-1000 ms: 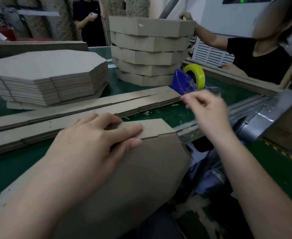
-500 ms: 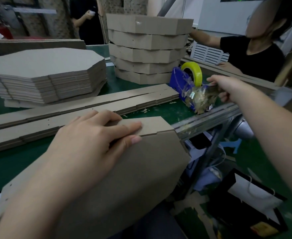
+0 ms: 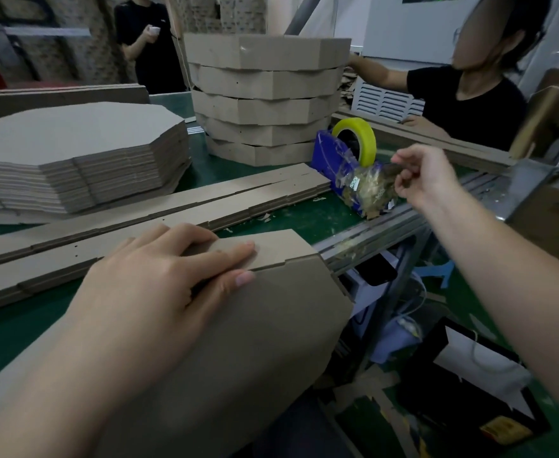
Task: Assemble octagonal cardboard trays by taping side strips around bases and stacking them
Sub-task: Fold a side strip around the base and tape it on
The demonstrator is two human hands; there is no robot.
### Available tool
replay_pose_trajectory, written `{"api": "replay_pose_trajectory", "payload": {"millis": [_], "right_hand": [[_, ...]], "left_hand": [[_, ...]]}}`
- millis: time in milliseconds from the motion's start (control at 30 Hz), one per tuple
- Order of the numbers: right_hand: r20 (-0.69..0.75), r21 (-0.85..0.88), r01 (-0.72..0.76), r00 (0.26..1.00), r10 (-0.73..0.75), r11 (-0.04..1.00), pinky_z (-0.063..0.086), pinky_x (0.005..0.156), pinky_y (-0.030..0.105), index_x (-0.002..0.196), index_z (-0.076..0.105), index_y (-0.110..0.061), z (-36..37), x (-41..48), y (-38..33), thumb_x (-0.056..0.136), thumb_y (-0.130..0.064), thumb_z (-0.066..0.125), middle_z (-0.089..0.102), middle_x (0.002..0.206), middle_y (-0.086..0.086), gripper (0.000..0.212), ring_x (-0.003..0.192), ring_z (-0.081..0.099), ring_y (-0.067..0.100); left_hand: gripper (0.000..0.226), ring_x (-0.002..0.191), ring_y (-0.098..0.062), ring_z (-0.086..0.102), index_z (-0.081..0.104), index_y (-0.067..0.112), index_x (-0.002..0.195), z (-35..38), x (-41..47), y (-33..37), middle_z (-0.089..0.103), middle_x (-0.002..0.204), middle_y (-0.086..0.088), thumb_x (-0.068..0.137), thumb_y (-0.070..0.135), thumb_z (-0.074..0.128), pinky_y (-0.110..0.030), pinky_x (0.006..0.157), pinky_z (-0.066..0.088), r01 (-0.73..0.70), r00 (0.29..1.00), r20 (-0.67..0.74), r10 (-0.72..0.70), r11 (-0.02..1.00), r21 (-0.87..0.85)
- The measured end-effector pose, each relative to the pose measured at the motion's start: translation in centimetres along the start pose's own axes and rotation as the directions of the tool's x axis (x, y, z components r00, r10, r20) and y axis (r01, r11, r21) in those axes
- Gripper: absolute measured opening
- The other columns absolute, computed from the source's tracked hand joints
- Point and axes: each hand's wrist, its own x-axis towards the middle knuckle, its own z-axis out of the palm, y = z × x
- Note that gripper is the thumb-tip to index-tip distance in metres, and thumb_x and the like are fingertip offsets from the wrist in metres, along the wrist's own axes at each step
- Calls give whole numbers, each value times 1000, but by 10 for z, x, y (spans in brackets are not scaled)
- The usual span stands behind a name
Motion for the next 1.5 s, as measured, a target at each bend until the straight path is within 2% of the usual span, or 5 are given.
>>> {"api": "replay_pose_trajectory", "payload": {"millis": [167, 300, 400, 733, 1500], "right_hand": [[39, 284, 137, 987, -154, 949, 50, 77, 27, 47, 54, -15, -18, -11, 31, 82, 4, 51, 52, 56, -2, 40, 56, 48, 10], [-26, -646, 279, 922, -385, 711, 38, 86, 33, 64, 63, -11, -27, -14, 32, 83, -15, 66, 55, 94, 7, 20, 85, 50, 18], [-38, -825, 254, 867, -496, 506, 33, 86, 29, 66, 63, -13, -40, -28, 31, 85, -24, 66, 48, 101, 3, 22, 92, 45, 18], [323, -203, 598, 788, -524, 775, 37, 57, 10, 82, 76, -21, 23, -182, 39, 83, -26, 68, 59, 63, -15, 10, 57, 48, -2], [294, 83, -26, 956, 1, 996, 18, 37, 14, 62, 74, -9, 70, -268, 76, 60, -38, 69, 29, 41, -3, 30, 37, 23, 5]], "left_hand": [[46, 100, -24, 59, 61, 49, 120, 1, 1, -4, 62, 109, 11, 89, 64, 30, -45, 74, 52, -19, 1000, 23, 20, 999, -39], [48, 100, -23, 59, 61, 48, 121, 2, 2, -6, 61, 111, 13, 90, 64, 28, -46, 74, 52, -28, 1000, 9, 29, 998, -58], [47, 99, -23, 60, 62, 46, 120, 4, 2, -7, 61, 111, 15, 91, 63, 30, -46, 74, 52, -46, 999, -16, 45, 997, -59], [35, 95, -23, 63, 65, 39, 107, 7, 5, -4, 61, 107, 16, 89, 57, 41, -46, 74, 52, -76, 996, -50, 73, 996, -53], [38, 92, -27, 63, 69, 28, 109, -2, 0, -1, 64, 105, 6, 88, 46, 42, -47, 71, 53, -103, 994, -40, 104, 994, 36]]}}
